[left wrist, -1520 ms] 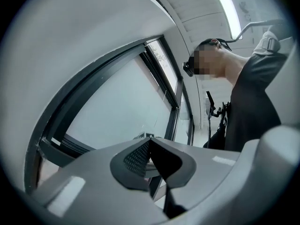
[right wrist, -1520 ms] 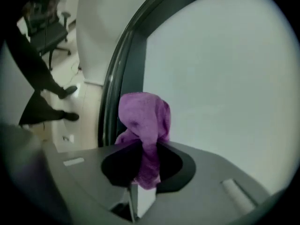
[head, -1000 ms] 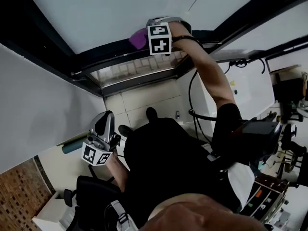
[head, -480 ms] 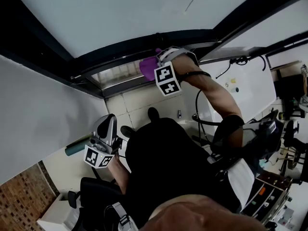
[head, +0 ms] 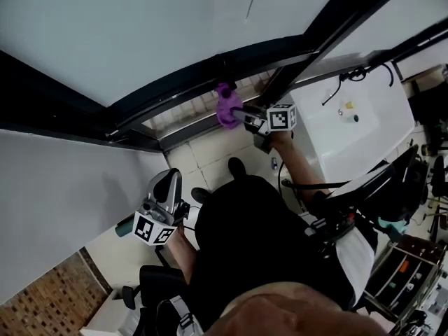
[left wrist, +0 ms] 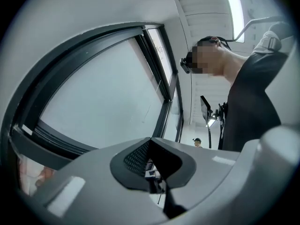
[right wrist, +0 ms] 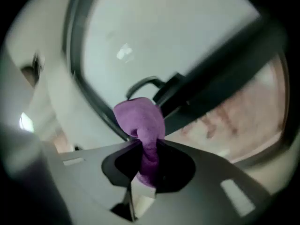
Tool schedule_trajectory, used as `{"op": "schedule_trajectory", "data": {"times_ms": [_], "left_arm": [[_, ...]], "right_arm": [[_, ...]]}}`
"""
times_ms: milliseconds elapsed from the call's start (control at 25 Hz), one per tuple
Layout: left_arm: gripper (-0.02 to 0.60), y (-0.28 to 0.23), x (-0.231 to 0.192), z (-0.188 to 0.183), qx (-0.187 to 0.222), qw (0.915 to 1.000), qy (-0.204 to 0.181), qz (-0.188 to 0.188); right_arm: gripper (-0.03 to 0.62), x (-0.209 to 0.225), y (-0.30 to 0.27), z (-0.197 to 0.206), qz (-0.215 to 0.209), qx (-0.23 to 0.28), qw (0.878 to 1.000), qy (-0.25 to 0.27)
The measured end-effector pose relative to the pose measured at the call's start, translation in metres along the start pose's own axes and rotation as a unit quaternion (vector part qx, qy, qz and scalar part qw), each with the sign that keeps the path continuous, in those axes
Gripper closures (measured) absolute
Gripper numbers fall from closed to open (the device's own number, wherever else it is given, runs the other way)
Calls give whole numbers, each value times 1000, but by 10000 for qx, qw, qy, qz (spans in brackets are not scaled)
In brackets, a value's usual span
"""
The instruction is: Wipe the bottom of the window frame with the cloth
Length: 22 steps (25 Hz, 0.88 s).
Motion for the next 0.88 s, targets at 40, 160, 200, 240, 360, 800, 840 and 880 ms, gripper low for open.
{"op": "schedule_trajectory", "data": {"times_ms": [40,160,200,240,360,800,840,880], "left_arm": [[581,-5,4,0,-54,10000,9,29],[581,-14,11,-2,-165,9999,15,30],[581,-16,11,-3,-185,9998,4,14],[581,-17,10,-2,-203,9998,-6,-13],[581,-16,10,4,-266,9996,-4,-114],[581,-21,20,10,-369,9992,-21,-135],[581,-22,20,10,-377,9992,-21,-130],[581,-22,21,10,-386,9992,-23,-124]], "right_arm": [[531,10,-6,18,-236,687,9896,-1240],[531,19,-19,26,-413,2006,9556,-2120],[531,18,-21,8,-283,2366,9566,-1676],[531,17,-22,-15,-87,2698,9563,-1126],[531,19,-32,-68,829,3082,9456,638],[531,5,-63,-111,1899,2651,8921,3128],[531,3,-62,-109,1830,2672,8917,3163],[531,1,-60,-107,1754,2694,8913,3199]]}}
Point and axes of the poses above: the fingertips, and each gripper's own axes: y backward along the fingers, x to its right, z out of its underside, the point moved 2 cm from there along y, backward along the fingers, and after that the axes turned 7 degrees about y, right-handed, at the moved point
